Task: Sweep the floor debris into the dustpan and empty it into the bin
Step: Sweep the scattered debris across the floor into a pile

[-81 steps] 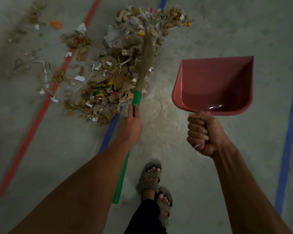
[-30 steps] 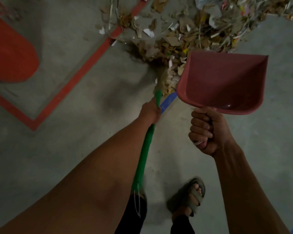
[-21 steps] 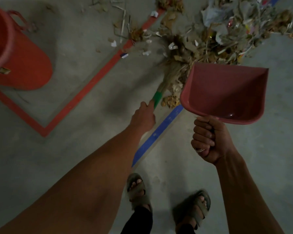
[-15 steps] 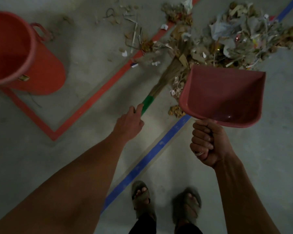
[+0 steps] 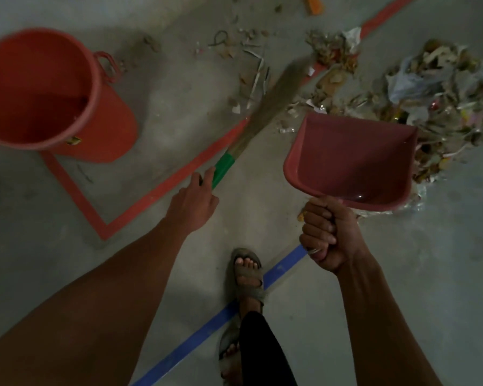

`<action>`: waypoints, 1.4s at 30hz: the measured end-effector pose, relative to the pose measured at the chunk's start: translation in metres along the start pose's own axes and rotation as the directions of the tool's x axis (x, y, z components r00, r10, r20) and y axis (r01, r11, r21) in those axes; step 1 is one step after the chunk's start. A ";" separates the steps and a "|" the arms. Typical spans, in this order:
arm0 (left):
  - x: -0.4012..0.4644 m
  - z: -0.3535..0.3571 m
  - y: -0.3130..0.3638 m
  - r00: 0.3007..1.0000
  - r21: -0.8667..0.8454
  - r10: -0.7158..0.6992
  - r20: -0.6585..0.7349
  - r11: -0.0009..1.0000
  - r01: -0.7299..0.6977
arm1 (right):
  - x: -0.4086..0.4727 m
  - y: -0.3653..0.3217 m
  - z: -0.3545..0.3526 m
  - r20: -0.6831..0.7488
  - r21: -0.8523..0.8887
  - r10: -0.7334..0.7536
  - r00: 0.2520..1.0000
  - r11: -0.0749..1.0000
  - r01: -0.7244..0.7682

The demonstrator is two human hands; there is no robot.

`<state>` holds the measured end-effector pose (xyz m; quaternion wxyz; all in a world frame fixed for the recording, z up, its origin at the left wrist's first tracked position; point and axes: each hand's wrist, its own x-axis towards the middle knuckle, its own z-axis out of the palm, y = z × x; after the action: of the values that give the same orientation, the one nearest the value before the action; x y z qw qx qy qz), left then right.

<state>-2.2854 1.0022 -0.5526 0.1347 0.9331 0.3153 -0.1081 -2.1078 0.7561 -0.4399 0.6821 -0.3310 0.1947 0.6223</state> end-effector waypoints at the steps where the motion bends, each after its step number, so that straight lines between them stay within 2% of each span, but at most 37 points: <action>1: 0.008 0.003 -0.004 0.999 -0.054 -0.044 -0.030 0.998 0.042 | 0.010 -0.007 0.002 0.007 0.002 0.010 1.000 1.000 -0.010; 3: 0.022 0.006 -0.008 0.982 -0.210 -0.179 -0.058 0.964 0.164 | 0.026 -0.021 0.007 0.033 0.003 0.019 0.999 1.000 -0.019; 6: 0.047 0.017 -0.009 0.924 -0.369 -0.381 0.016 0.857 0.359 | 0.053 -0.041 0.013 0.050 -0.013 0.040 0.998 0.999 -0.039; 10: 0.074 0.042 -0.013 0.830 -0.333 -0.516 0.212 0.761 0.557 | 0.084 -0.050 0.014 0.048 -0.024 0.048 0.998 0.999 -0.047; 12: 0.081 0.058 -0.011 0.804 -0.263 -0.512 0.302 0.766 0.587 | 0.097 -0.049 0.009 0.028 -0.019 0.042 0.999 0.999 -0.041; 15: 0.082 0.076 0.005 0.852 -0.192 -0.400 0.339 0.857 0.479 | 0.110 -0.045 0.001 0.009 -0.003 0.025 1.000 1.000 -0.024; 17: 0.081 0.082 0.020 0.888 -0.137 -0.275 0.368 0.929 0.344 | 0.113 -0.042 -0.005 0.004 0.022 0.023 1.000 0.999 -0.023; 20: 0.082 0.074 0.038 0.912 -0.148 -0.089 0.401 0.976 0.160 | 0.111 -0.040 -0.007 -0.009 0.045 0.017 1.000 0.999 -0.017; 25: 0.085 0.059 0.045 0.954 -0.092 0.164 0.252 0.985 -0.145 | 0.098 -0.040 0.004 -0.081 0.046 -0.037 0.996 0.998 0.040; 27: 0.086 0.049 0.047 0.956 -0.090 0.165 0.242 0.985 -0.148 | 0.095 -0.037 0.011 -0.098 0.054 -0.057 0.994 0.997 0.063; 31: 0.087 0.031 0.032 0.964 -0.176 0.098 0.246 0.983 -0.055 | 0.092 -0.022 0.029 -0.133 0.062 -0.086 0.987 0.994 0.095; 34: 0.078 0.025 0.005 0.985 -0.241 0.066 0.157 0.970 -0.026 | 0.094 -0.002 0.042 -0.126 0.103 -0.099 0.987 0.988 0.113; 38: 0.063 0.021 -0.034 0.999 -0.183 0.049 -0.012 0.982 -0.051 | 0.102 0.029 0.051 -0.089 0.151 -0.123 0.988 0.979 0.135; 40: 0.060 0.028 -0.056 0.999 -0.168 -0.006 -0.041 0.986 -0.001 | 0.105 0.044 0.053 -0.072 0.164 -0.134 0.988 0.976 0.145; 42: 0.058 0.037 -0.072 0.996 -0.203 -0.091 -0.001 0.975 0.089 | 0.107 0.057 0.052 -0.073 0.177 -0.141 0.987 0.972 0.152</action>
<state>-2.2888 1.0782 -0.6172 0.2226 0.8998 0.3674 -0.0767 -2.1552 0.8702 -0.4877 0.7474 -0.2993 0.2459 0.5397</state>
